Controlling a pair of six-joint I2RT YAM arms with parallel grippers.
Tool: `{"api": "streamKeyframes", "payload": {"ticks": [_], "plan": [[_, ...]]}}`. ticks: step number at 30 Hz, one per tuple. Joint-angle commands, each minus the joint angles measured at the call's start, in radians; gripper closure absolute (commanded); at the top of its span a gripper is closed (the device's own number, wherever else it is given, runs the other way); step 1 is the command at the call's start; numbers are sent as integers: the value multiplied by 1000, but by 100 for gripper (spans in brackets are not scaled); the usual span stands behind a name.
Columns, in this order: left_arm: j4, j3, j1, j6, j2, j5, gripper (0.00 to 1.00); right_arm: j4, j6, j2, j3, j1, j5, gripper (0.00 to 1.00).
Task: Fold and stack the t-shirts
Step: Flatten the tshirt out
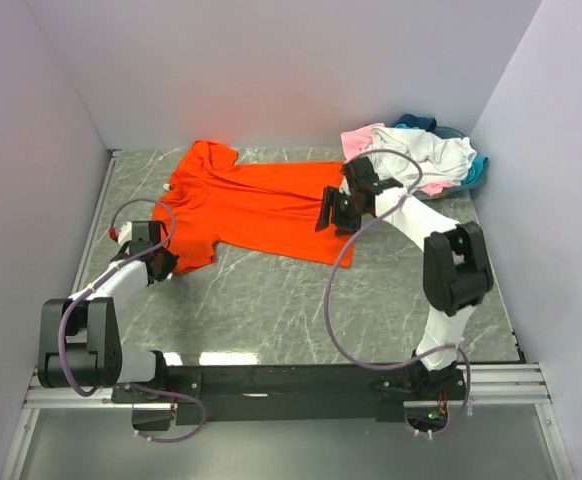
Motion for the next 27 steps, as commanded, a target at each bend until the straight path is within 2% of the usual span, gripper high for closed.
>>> {"api": "streamKeyframes", "payload": {"ticks": [1,4,9,15,27], "plan": [[3,2,13,12,-31,-16,99,-4,25,-118,-154,13,96,33],[14,2,17,15,-29,-8,99,18,50,-166,-257,16,109,39],[26,9,20,23,-17,1,99,7,71,-166,-292,17,178,47],[29,3,23,32,-23,4,99,-13,82,-172,-294,13,253,49],[34,-6,28,31,-35,8,99,21,80,-90,-300,7,247,57]]}}
